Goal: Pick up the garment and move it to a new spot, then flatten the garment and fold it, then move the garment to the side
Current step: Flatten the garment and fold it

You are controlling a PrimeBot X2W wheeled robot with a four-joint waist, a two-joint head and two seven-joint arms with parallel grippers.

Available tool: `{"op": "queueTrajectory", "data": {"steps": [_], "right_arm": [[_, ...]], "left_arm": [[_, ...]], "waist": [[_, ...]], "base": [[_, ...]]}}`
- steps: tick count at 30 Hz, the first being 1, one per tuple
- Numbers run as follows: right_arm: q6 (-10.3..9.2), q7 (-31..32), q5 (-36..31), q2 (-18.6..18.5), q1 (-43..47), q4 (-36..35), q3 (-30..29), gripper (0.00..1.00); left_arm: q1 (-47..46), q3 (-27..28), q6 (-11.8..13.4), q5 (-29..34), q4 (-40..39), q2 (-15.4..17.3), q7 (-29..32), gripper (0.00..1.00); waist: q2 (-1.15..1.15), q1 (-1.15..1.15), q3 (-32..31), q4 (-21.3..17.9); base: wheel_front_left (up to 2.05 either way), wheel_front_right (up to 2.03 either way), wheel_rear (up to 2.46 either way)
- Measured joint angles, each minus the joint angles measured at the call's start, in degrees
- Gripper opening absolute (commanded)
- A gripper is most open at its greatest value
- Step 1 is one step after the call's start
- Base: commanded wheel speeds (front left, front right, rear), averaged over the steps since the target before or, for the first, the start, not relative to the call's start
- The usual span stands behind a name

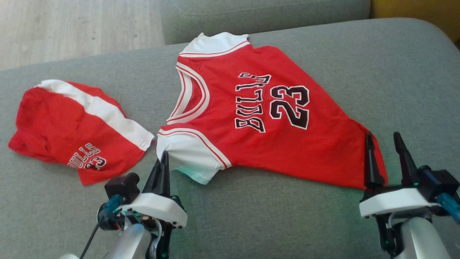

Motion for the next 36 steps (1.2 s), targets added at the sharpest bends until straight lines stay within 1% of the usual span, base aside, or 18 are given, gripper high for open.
{"op": "queueTrajectory", "data": {"steps": [4,7,9,11,16,21,25,31,36], "right_arm": [[0.00,1.9,-0.5,0.1,0.1,1.7,-1.7,1.00],[0.00,3.4,-0.5,0.1,0.9,2.8,-3.1,1.00],[0.00,4.3,-0.5,0.1,1.6,3.8,-3.3,1.00],[0.00,4.6,-0.5,0.1,2.0,4.1,-3.3,1.00],[0.00,7.7,0.0,0.1,2.4,6.5,-3.5,1.00],[0.00,11.8,3.2,0.1,2.4,8.9,-1.8,1.00],[0.00,14.8,4.3,0.1,2.4,10.6,-1.0,1.00],[0.00,16.8,5.3,0.1,2.4,12.8,-1.1,1.00],[0.00,16.9,5.3,0.1,2.1,13.9,-1.3,1.00]], "left_arm": [[1.3,0.0,0.1,-0.3,-1.7,0.0,-1.2,0.00],[1.7,1.5,1.5,-0.3,-3.1,-0.1,-2.9,0.00],[1.7,2.5,2.0,-0.3,-4.2,-0.1,-3.6,0.00],[1.7,2.9,2.0,-0.3,-4.8,-0.1,-4.0,0.00],[1.7,3.3,2.0,0.3,-5.9,-0.3,-4.5,0.00],[1.7,3.3,1.9,0.4,-6.0,-0.8,-4.7,0.00],[1.7,3.3,1.7,0.4,-5.7,-1.1,-5.0,0.00],[1.7,3.3,1.4,0.9,-5.4,-1.3,-5.0,0.00],[1.7,3.3,1.1,0.9,-5.4,-1.4,-5.0,0.00]], "waist": [[0.00,0.00,-0.5,0.4],[0.00,0.00,-0.4,0.2],[0.00,0.00,-0.4,0.0],[0.00,0.00,-0.3,0.0],[0.00,0.00,-0.3,-0.2],[0.00,0.00,-0.3,-0.3],[0.00,0.00,-0.5,-0.2],[0.00,0.00,-0.8,0.3],[0.00,0.00,-0.6,0.8]], "base": [[0.00,0.00,0.00],[0.00,0.00,0.00],[0.00,0.00,0.00],[0.00,0.00,0.00],[0.00,0.00,0.00],[0.00,0.00,0.00],[0.00,0.00,0.00],[0.00,0.00,0.00],[0.00,0.00,0.00]]}}
